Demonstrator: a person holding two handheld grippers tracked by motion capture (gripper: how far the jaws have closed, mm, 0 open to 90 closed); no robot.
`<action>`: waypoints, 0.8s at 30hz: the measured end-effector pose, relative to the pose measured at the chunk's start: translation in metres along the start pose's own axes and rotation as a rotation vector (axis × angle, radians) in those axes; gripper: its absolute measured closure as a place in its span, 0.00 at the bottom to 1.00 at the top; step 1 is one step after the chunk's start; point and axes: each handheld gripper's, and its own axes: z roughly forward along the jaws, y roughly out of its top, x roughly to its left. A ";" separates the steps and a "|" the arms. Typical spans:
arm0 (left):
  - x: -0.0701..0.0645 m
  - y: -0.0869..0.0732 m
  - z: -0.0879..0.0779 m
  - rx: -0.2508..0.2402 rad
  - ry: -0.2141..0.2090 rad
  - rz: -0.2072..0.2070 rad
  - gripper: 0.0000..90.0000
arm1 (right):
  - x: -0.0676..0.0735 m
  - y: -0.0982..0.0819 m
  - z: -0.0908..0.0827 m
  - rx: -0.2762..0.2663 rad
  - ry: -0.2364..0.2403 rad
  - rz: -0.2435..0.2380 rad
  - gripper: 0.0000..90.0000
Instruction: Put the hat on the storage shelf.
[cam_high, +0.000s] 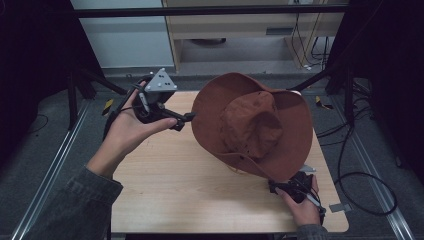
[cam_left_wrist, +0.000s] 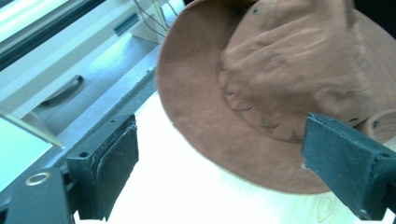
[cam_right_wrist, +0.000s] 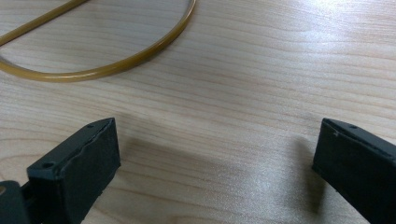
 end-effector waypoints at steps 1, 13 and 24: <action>0.002 -0.003 -0.001 0.002 0.001 -0.003 0.12 | 0.000 0.000 0.000 0.000 0.001 0.000 0.01; 0.036 -0.074 -0.010 0.011 0.043 -0.123 0.06 | 0.000 0.000 0.000 0.000 0.000 0.000 0.01; 0.034 -0.172 0.023 0.125 0.057 -0.217 0.06 | 0.000 0.000 0.000 0.001 0.001 0.000 0.01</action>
